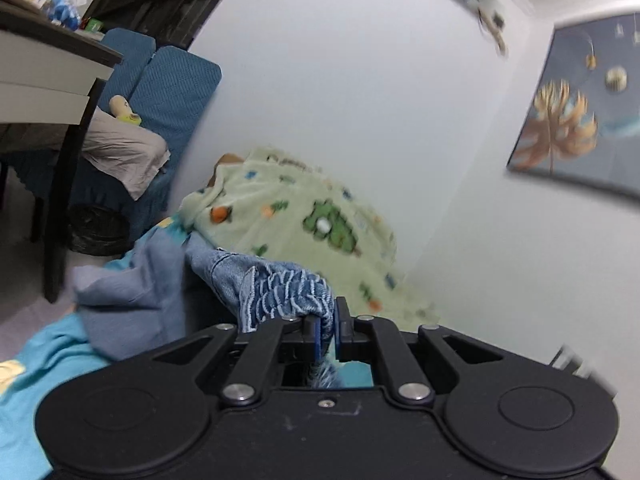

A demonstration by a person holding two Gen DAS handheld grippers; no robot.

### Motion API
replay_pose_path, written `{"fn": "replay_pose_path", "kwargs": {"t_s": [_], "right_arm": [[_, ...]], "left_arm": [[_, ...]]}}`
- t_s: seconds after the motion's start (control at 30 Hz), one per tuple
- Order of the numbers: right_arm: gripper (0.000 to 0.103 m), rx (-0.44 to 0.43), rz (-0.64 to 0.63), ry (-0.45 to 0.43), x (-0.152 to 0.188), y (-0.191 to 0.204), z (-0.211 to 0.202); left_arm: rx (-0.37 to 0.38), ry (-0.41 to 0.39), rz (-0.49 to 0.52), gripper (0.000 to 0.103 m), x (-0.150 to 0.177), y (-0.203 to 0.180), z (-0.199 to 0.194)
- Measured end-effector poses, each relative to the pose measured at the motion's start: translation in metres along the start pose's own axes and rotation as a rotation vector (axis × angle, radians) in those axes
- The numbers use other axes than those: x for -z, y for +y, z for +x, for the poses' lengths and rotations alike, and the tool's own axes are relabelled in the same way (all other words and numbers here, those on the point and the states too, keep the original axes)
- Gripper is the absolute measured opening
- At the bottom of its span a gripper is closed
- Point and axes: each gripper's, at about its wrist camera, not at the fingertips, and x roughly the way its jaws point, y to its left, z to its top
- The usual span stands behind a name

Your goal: Fold clothes

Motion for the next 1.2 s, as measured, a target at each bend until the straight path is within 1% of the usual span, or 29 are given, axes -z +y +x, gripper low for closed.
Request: {"fn": "replay_pose_path", "kwargs": {"t_s": [0.07, 0.13, 0.23, 0.3, 0.33, 0.4, 0.43, 0.5, 0.63, 0.7, 0.83, 0.87, 0.97, 1.03, 1.07, 1.1, 1.13, 1.17, 1.2], "right_arm": [[0.081, -0.018, -0.046, -0.037, -0.003, 0.013, -0.016], [0.080, -0.023, -0.109, -0.086, -0.005, 0.025, -0.030], [0.071, 0.025, -0.249, -0.169, -0.005, 0.044, -0.040], [0.061, 0.052, -0.282, -0.201, -0.007, 0.048, -0.040], [0.059, 0.059, -0.284, -0.206, -0.009, 0.048, -0.039], [0.042, 0.090, -0.291, -0.211, -0.010, 0.047, -0.035], [0.041, 0.101, -0.298, -0.214, -0.009, 0.046, -0.032], [0.037, 0.087, -0.324, -0.217, -0.005, 0.048, -0.029], [0.034, 0.070, -0.409, -0.217, -0.001, 0.057, -0.022], [0.034, 0.054, -0.432, -0.202, 0.001, 0.056, -0.021], [0.034, 0.018, -0.473, -0.216, 0.001, 0.058, -0.025], [0.034, 0.020, -0.479, -0.220, 0.000, 0.060, -0.023], [0.034, 0.062, -0.510, -0.231, -0.003, 0.061, -0.012], [0.026, 0.038, -0.461, -0.220, -0.007, 0.053, -0.002], [0.013, 0.032, -0.437, -0.206, -0.009, 0.050, 0.003], [0.008, 0.041, -0.411, -0.194, -0.009, 0.047, 0.007], [0.008, 0.052, -0.364, -0.187, -0.010, 0.040, 0.008], [0.005, 0.061, -0.301, -0.181, -0.014, 0.031, 0.008], [0.004, 0.075, -0.233, -0.175, -0.018, 0.020, 0.008]], "left_arm": [[-0.008, 0.031, 0.032, 0.006, 0.006, 0.000, 0.005], [-0.003, 0.052, 0.036, 0.006, 0.009, 0.000, 0.009], [0.002, 0.076, 0.049, 0.007, 0.013, 0.000, 0.013], [0.003, 0.086, 0.074, 0.009, 0.016, 0.000, 0.013], [0.006, 0.092, 0.081, 0.010, 0.018, 0.000, 0.013], [0.013, 0.106, 0.085, 0.011, 0.020, 0.001, 0.014], [0.016, 0.113, 0.083, 0.011, 0.020, 0.002, 0.015], [0.016, 0.113, 0.080, 0.011, 0.021, 0.003, 0.015], [0.011, 0.109, 0.068, 0.012, 0.022, 0.005, 0.015], [0.015, 0.113, 0.042, 0.012, 0.020, 0.007, 0.016], [0.031, 0.121, 0.008, 0.012, 0.017, 0.010, 0.016], [0.035, 0.121, 0.009, 0.013, 0.017, 0.010, 0.016], [0.041, 0.115, 0.018, 0.013, 0.017, 0.008, 0.018], [0.067, 0.124, 0.017, 0.016, 0.018, 0.007, 0.019], [0.081, 0.129, 0.022, 0.017, 0.018, 0.006, 0.020], [0.096, 0.131, 0.031, 0.021, 0.018, 0.004, 0.019], [0.112, 0.134, 0.041, 0.027, 0.019, 0.001, 0.019], [0.127, 0.133, 0.051, 0.030, 0.019, -0.001, 0.018], [0.141, 0.127, 0.062, 0.036, 0.020, -0.004, 0.016]]}}
